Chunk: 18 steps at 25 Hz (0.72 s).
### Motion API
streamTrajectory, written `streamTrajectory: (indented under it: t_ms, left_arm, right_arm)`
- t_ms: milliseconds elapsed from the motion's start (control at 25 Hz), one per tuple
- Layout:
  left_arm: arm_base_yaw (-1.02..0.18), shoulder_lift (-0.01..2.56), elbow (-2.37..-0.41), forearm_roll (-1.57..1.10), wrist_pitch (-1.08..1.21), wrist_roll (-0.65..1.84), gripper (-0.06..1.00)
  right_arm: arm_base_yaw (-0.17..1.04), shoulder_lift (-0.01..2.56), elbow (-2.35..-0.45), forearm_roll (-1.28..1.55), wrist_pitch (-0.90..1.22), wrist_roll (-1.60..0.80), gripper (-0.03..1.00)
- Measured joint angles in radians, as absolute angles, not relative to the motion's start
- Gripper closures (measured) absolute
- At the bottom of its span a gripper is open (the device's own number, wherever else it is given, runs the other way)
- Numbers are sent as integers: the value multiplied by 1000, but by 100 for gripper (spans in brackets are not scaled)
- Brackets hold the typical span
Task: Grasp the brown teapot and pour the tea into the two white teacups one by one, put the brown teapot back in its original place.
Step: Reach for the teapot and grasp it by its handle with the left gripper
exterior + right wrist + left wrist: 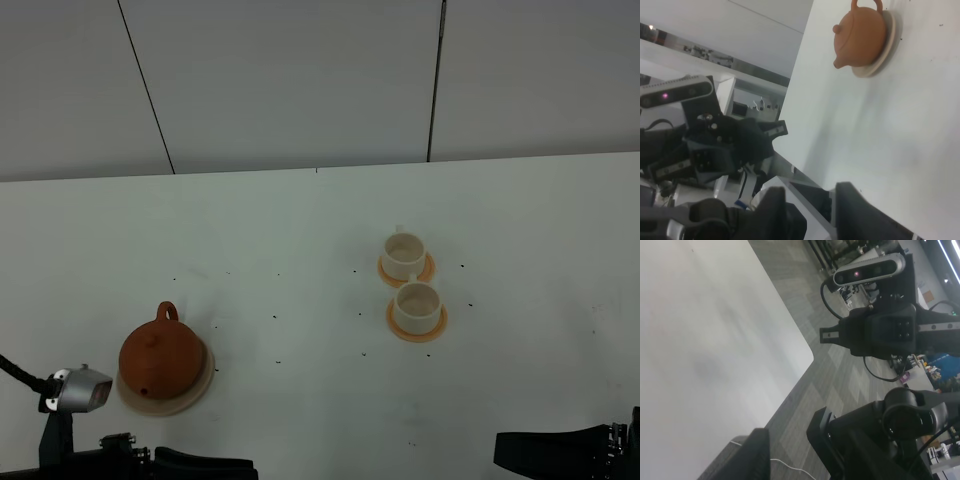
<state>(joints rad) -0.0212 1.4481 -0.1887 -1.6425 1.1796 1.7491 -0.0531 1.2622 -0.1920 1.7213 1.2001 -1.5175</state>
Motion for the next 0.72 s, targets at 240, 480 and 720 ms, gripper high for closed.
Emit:
streamTrajectory:
  t_ms: [240,480,720]
  left_arm:
    - [-21,1448,-189,-1643,1180,1749,53]
    - [-21,1448,-189,-1643,1180,1749,53]
    - [-21,1448,-189,-1643,1180,1749,53]
  right_arm:
    - [-53,1262,-192,1721,1200,-1517,73]
    - [-53,1262,-192,1721,1200,-1517,73]
    - [-53,1262,-192,1721,1200,-1517,73]
